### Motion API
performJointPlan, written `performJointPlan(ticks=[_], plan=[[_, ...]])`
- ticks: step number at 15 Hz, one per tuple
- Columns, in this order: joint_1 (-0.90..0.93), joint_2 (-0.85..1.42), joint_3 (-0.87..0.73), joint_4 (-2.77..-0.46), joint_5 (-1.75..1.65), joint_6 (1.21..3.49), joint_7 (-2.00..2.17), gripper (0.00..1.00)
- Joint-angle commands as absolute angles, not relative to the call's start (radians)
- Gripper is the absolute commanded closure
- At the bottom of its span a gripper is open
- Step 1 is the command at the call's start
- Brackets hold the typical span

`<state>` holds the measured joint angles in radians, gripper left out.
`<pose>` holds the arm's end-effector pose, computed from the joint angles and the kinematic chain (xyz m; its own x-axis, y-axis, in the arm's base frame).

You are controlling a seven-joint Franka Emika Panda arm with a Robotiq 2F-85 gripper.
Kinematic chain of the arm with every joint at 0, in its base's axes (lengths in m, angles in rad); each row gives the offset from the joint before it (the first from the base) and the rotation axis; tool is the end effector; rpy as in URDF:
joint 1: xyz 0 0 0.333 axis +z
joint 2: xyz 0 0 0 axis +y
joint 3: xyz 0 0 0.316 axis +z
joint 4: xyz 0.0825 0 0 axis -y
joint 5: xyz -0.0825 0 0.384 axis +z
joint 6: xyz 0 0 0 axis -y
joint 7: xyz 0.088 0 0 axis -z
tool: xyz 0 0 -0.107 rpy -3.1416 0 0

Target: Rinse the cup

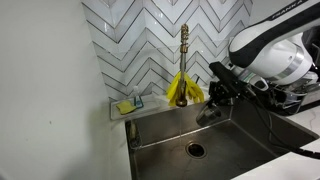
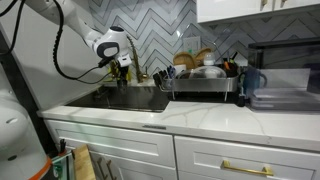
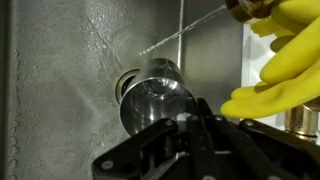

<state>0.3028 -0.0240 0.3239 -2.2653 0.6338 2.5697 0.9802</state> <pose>0.4451 0.3111 0.4010 0.6896 -0.6719 -0.2700 -0.7125 -0.5631 -0.4186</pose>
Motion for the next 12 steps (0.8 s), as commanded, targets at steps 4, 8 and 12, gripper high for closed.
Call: performJointPlan(ticks=[4, 8, 12], plan=[[0.323, 0.05, 0.335, -2.217, 0.661, 2.604, 0.935, 0.99], [0.342, 0.096, 0.349, -2.188, 0.668, 2.647, 0.908, 0.99], [0.357, 0.143, 0.371, -2.159, 0.737, 2.72, 0.875, 0.99]])
